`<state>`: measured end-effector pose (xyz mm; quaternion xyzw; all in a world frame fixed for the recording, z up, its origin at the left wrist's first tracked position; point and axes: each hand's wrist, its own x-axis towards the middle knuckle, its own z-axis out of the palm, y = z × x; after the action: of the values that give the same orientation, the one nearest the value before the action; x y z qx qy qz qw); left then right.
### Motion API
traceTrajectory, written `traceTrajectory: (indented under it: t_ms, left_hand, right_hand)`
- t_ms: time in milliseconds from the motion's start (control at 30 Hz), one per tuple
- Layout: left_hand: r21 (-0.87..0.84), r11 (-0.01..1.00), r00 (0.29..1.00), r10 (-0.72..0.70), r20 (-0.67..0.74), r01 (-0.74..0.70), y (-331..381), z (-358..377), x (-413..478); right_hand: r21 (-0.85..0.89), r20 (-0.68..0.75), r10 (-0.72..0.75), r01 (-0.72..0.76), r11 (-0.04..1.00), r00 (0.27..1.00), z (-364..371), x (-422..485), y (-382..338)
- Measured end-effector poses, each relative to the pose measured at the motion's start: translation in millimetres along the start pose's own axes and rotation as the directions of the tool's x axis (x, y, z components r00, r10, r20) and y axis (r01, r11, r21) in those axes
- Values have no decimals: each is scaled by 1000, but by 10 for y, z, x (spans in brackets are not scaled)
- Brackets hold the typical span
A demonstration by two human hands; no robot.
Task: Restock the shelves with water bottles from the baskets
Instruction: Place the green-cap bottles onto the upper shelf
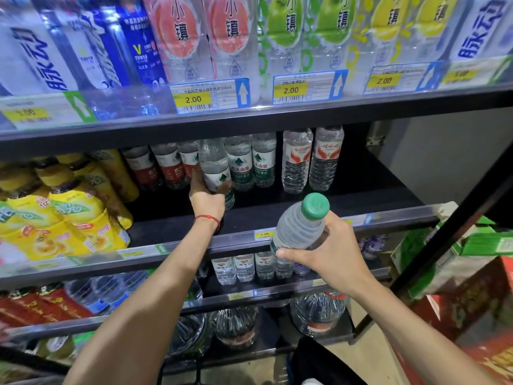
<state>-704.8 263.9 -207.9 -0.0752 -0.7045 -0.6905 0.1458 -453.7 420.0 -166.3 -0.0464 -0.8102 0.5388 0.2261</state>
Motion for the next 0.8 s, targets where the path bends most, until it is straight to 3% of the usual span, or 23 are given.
traceTrajectory:
  t_ms: [300, 433, 500, 600, 700, 800]
  left_hand:
    - [176, 984, 982, -32, 186, -1, 88, -212, -9]
    - [385, 919, 981, 13, 194, -89, 255, -500, -159]
    - [574, 803, 967, 14, 253, -161, 399, -692, -248]
    - [771, 544, 923, 20, 383, -332, 664, -973, -387]
    - [770, 373, 841, 59, 537, -518, 927, -1207, -560]
    - [741, 172, 750, -21, 661, -649, 1134, -1332, -797]
  right_hand:
    - [-65, 19, 17, -16, 998, 1000, 9, -77, -30]
    - [-72, 13, 39, -38, 997, 999, 1, -177, -58]
    - [-79, 10, 52, -51, 996, 999, -10, -217, -99]
    - [-94, 12, 72, -71, 993, 997, -12, -256, -174]
    - [-125, 26, 87, -83, 989, 996, 7, -296, -253]
    - [-164, 45, 95, -86, 983, 994, 46, -285, -300]
